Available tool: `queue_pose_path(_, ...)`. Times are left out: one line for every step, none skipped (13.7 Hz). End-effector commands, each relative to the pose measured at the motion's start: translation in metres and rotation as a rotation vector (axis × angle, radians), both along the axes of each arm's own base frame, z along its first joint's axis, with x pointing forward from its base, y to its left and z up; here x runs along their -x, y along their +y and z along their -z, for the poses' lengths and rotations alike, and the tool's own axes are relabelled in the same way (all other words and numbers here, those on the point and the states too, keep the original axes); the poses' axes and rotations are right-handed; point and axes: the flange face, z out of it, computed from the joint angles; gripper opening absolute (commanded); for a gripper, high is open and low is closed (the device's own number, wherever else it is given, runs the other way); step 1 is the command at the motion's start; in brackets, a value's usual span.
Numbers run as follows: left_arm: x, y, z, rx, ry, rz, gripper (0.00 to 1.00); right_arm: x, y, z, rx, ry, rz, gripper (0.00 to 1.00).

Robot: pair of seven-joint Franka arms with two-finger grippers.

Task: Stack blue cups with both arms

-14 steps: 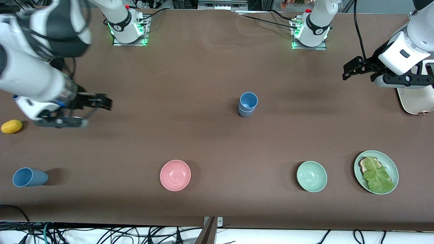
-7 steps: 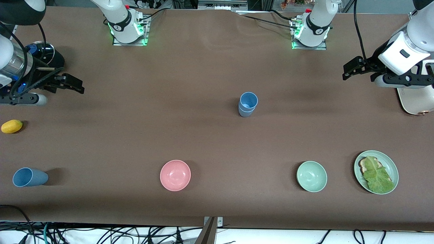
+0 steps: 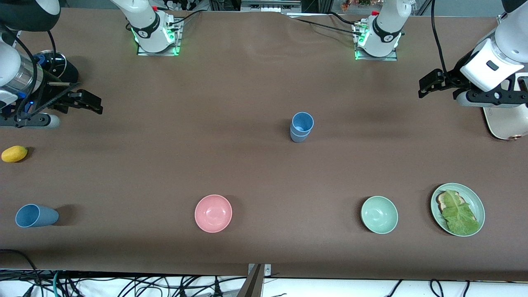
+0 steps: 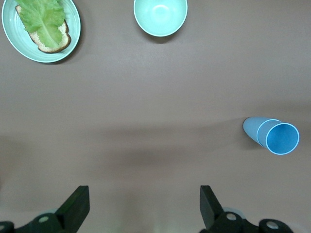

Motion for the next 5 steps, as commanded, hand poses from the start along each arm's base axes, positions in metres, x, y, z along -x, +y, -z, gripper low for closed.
queue_pose_path(-0.0003, -0.0002, -0.0078, -0.025, -0.004, 0.025, 1.0, 0.0011, -0.0029, -0.0083, 0.0, -0.012, 0.002, 1.0)
queue_pose_path(-0.0003, -0.0002, -0.0078, -0.025, -0.004, 0.028, 1.0, 0.0009, -0.0022, -0.0081, 0.002, -0.011, 0.0, 1.0)
queue_pose_path(-0.0008, -0.0003, -0.0071, -0.025, -0.004, 0.025, 1.0, 0.0007, -0.0003, -0.0072, 0.0, -0.009, -0.002, 1.0)
queue_pose_path(-0.0011, 0.0022, -0.0071, -0.025, -0.004, 0.02, 1.0, 0.0007, 0.0003, -0.0072, 0.003, -0.01, -0.003, 1.0)
queue_pose_path(-0.0009, 0.0045, -0.0079, -0.023, -0.005, 0.018, 1.0, 0.0003, 0.0004, -0.007, 0.002, -0.01, -0.003, 1.0)
